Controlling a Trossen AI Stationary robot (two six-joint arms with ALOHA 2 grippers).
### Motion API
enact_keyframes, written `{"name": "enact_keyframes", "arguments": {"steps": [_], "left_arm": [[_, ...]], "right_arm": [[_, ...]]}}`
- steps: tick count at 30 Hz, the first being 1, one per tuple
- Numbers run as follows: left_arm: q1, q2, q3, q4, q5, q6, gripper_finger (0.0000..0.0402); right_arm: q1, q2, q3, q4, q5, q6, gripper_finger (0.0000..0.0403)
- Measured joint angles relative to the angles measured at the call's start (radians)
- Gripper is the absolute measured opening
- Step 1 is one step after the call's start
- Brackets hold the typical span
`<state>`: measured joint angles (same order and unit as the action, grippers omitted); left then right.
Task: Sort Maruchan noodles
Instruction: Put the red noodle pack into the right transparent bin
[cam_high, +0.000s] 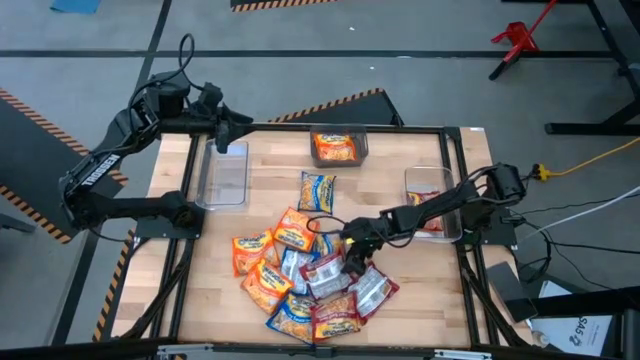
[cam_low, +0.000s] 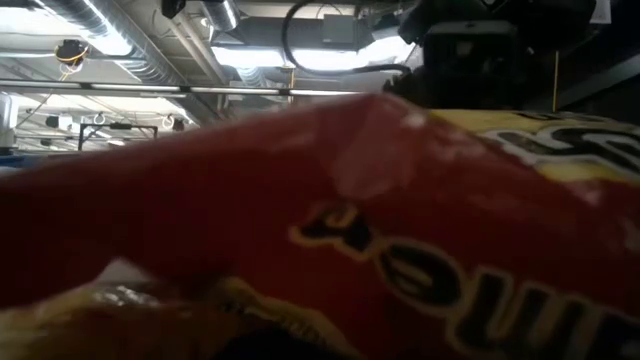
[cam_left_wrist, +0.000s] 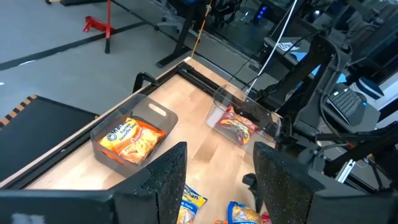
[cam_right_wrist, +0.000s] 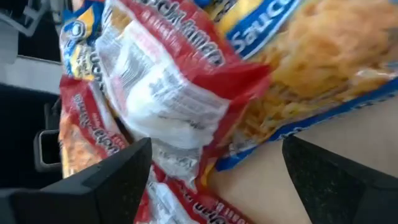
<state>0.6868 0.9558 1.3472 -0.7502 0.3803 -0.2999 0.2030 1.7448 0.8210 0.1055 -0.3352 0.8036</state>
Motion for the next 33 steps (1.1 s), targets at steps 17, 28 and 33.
{"name": "enact_keyframes", "arguments": {"steps": [17, 28, 33], "left_arm": [[0.0, 0.0, 0.0, 0.003, -0.018, 0.023, 0.0179], [0.0, 0.0, 0.0, 0.004, -0.031, 0.026, 0.0179], [-0.001, 0.0, 0.0, 0.004, 0.006, 0.056, 0.0179]], "right_arm": [[-0.04, -0.001, 0.016, -0.025, 0.058, -0.027, 0.0344], [-0.075, -0.056, 0.18, -0.688, -0.158, -0.123, 0.0344], [0.007, -0.15, 0.181, -0.916, 0.018, -0.062, 0.0344]]}}
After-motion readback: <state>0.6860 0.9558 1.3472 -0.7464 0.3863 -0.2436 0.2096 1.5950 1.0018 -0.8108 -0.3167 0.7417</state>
